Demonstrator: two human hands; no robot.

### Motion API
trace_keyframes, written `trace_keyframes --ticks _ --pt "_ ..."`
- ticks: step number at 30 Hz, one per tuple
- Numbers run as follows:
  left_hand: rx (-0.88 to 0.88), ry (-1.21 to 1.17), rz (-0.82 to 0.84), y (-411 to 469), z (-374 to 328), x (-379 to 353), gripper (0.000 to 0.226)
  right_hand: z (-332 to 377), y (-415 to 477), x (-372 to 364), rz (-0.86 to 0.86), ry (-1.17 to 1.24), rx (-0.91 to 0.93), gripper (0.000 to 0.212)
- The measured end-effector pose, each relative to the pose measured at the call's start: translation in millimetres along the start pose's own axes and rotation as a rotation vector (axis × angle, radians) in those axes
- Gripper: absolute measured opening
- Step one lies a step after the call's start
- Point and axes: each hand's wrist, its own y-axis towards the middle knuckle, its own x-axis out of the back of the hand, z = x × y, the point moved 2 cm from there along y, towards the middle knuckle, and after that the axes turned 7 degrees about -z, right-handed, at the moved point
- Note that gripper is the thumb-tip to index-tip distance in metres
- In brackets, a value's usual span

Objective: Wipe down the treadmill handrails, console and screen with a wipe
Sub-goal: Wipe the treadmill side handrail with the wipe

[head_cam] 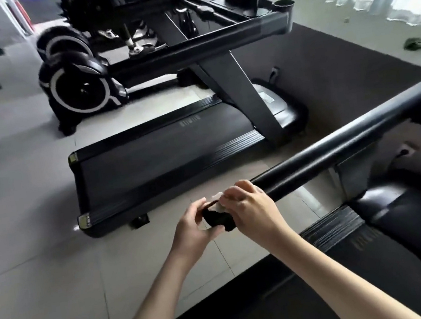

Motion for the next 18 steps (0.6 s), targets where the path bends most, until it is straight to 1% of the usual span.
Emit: trace_keyframes --ticks 2,3,4,6,7,9,11,13,15,18 --pt "0.004 -0.018 -0.015 -2.3 0.6 -0.8 0.059 -2.3 3.4 -3.9 -0.010 0.010 -0.060 0.025" --pt "0.004 -0.034 -0.019 -3.3 1.0 -0.4 0.056 0.5 4.8 -7.3 -0.005 0.043 -0.085 0.018" --pt "0.010 -0.057 -0.016 -4.2 1.3 0.6 0.055 5.0 5.3 -10.4 0.009 0.081 -0.091 0.017" --pt "0.027 -0.118 0.006 -5.6 0.3 3.9 0.055 16.0 2.4 -14.0 0.072 0.154 -0.028 0.030" --pt "0.034 -0.146 0.018 -5.9 0.7 5.9 0.055 18.2 1.0 -12.7 0.086 0.175 0.016 0.032" --pt "0.054 -0.193 0.031 -6.3 2.8 9.0 0.054 12.4 2.1 -7.1 0.075 0.162 0.057 0.025" --pt "0.091 -0.232 0.034 -6.9 5.2 11.0 0.057 2.9 8.7 -6.1 0.076 0.121 0.003 0.025" --pt "0.102 -0.267 0.038 -5.7 8.5 12.1 0.057 3.2 12.8 -13.5 0.111 0.124 -0.031 0.027" --pt "0.114 -0.304 0.051 -4.1 11.2 13.1 0.054 11.7 11.2 -22.0 0.167 0.185 0.015 0.027" --pt "0.135 -0.333 0.065 -0.7 12.1 15.7 0.050 8.4 7.4 -19.7 0.135 0.207 0.118 0.023"
